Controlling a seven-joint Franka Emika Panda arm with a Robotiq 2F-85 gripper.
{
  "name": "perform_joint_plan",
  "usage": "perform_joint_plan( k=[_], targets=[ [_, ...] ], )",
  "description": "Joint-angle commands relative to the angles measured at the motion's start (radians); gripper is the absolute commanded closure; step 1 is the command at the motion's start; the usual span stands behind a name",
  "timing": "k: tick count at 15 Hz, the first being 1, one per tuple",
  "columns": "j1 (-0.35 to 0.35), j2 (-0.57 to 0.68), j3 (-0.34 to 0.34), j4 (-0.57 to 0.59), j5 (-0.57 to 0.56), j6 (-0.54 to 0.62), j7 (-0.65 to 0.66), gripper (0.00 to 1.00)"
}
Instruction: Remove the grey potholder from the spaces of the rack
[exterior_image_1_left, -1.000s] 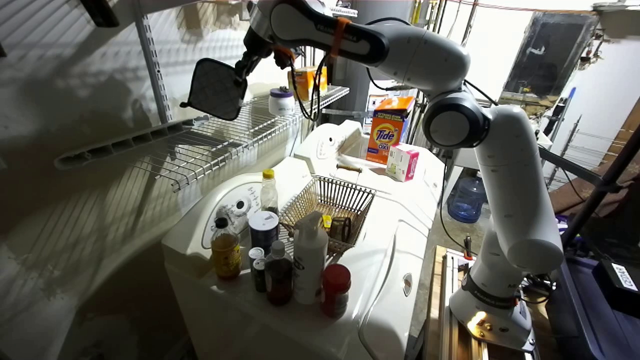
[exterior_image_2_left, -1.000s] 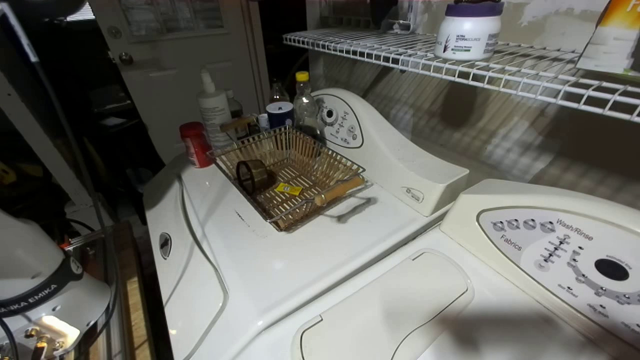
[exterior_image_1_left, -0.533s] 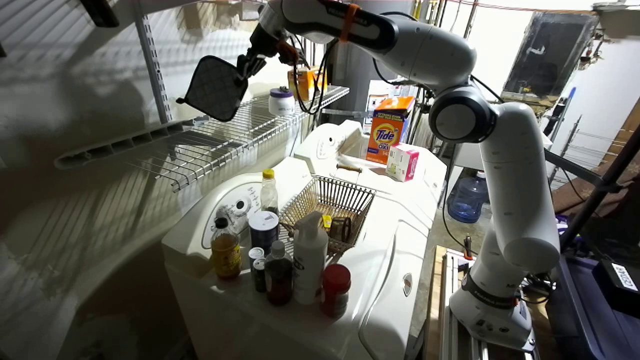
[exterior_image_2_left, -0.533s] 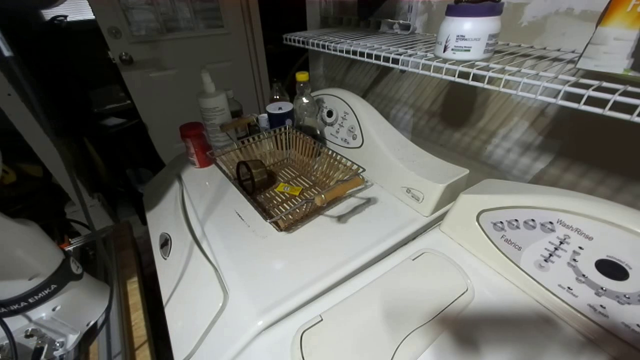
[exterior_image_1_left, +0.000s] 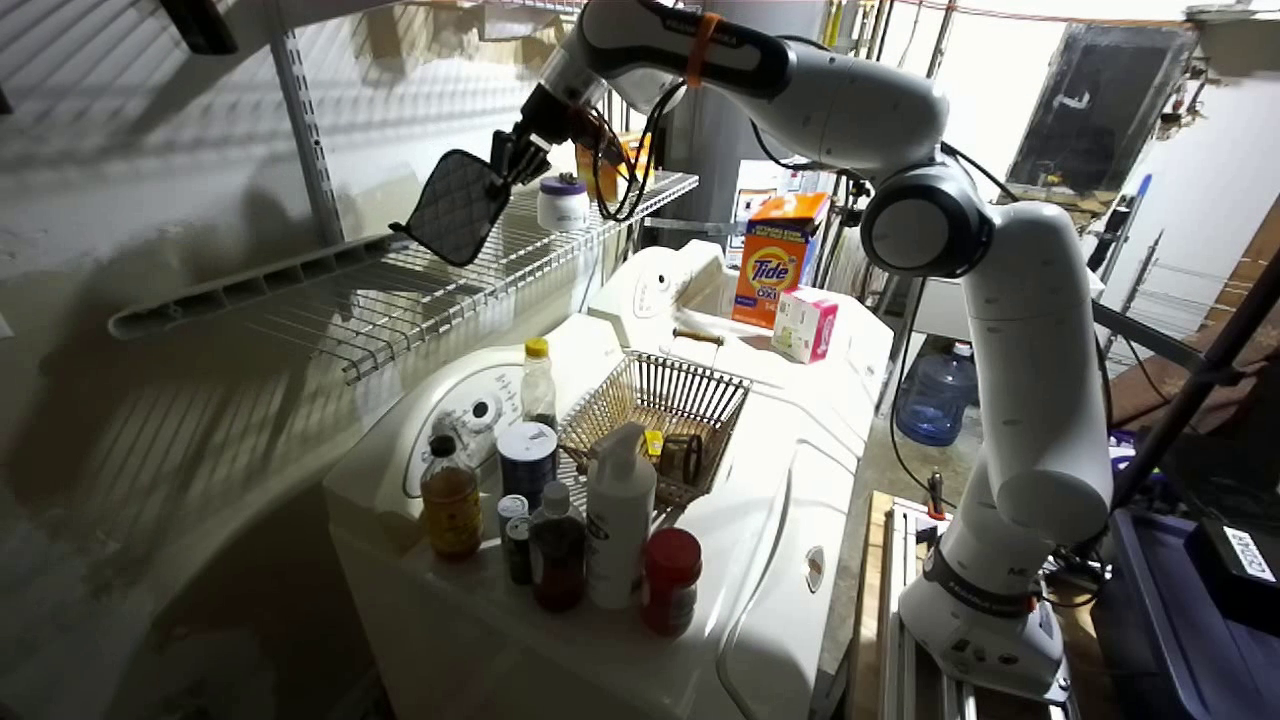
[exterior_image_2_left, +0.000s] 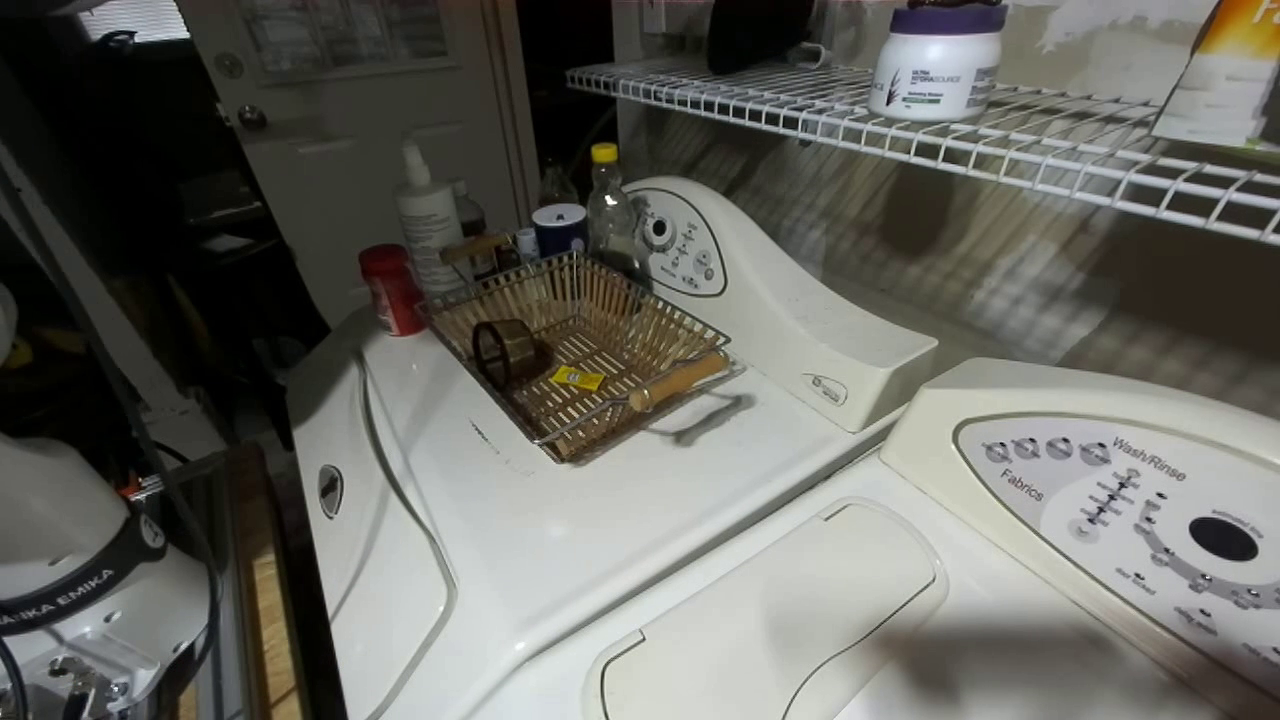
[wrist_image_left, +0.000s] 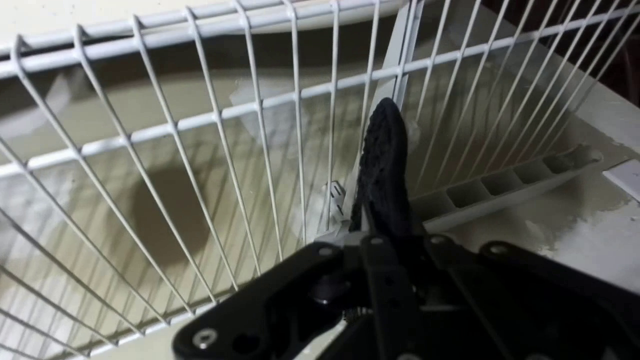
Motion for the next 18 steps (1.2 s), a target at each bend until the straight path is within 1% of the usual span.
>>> perform_joint_plan(
  k=[1,5,10,12,18],
  targets=[
    [-0.038,-0.03,0.022,-0.076,0.113,-0.013,0.03,0.98],
    [-0.065,-0.03,0.032,-0.109,0.223,-0.034,0.022,0.98],
    [-0.087,-0.037,0.044,-0.128,0.33,-0.035,0.0,0.98],
    [-0.087,-0.045,0.049,-0.133,0.353,-0.035,-0.01,0.98],
    [-0.086,-0.077,0.052,-0.145,0.352,-0.026,-0.024,0.98]
  ],
)
